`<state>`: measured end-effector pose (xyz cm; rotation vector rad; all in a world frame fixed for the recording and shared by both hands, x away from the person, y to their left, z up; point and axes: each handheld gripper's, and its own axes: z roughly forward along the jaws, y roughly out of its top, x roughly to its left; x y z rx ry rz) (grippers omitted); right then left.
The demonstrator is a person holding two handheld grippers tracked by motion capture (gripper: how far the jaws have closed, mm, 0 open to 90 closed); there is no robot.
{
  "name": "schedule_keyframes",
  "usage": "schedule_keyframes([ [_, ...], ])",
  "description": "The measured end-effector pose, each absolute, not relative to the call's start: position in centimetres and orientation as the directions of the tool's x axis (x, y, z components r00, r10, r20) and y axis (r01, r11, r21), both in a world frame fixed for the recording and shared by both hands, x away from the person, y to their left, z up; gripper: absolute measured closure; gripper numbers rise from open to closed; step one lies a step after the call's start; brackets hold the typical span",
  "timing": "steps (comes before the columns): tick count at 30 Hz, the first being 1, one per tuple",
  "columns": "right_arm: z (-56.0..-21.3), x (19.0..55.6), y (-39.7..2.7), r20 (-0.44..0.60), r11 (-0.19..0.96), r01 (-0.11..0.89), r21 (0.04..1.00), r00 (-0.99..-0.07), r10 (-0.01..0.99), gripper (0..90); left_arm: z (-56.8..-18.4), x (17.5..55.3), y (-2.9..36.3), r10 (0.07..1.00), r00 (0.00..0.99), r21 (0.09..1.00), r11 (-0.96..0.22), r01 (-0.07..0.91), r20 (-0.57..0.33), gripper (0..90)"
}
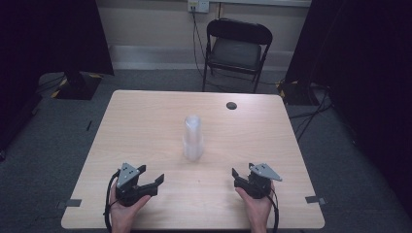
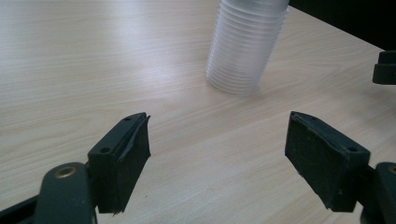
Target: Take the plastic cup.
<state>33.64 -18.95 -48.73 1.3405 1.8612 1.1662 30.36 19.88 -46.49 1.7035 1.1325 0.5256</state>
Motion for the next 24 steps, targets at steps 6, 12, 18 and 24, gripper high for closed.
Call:
schedule_keyframes([
  [6,-48.3,33.3,-19.0,0.074,0.090,0.418,0.904,-0.361,0.929,30.9,-46.5,30.5,19.7,0.865,0.475,0.897,-0.073,0.435,-0.161,20.9],
  [12,-47.9,32.9,-19.0,0.092,0.081,0.407,0.910,-0.387,0.917,41.4,-46.6,30.8,19.7,0.858,0.481,0.894,-0.063,0.445,-0.179,19.0],
  [18,-47.9,32.7,-18.9,0.144,0.060,0.442,0.895,-0.414,0.899,45.8,-46.4,31.2,19.6,0.849,0.499,0.898,-0.070,0.435,-0.176,18.5],
  [24,-47.6,32.3,-18.4,0.163,0.054,0.454,0.889,-0.426,0.890,45.7,-45.6,31.7,19.1,0.840,0.515,0.911,-0.068,0.408,-0.168,19.8],
])
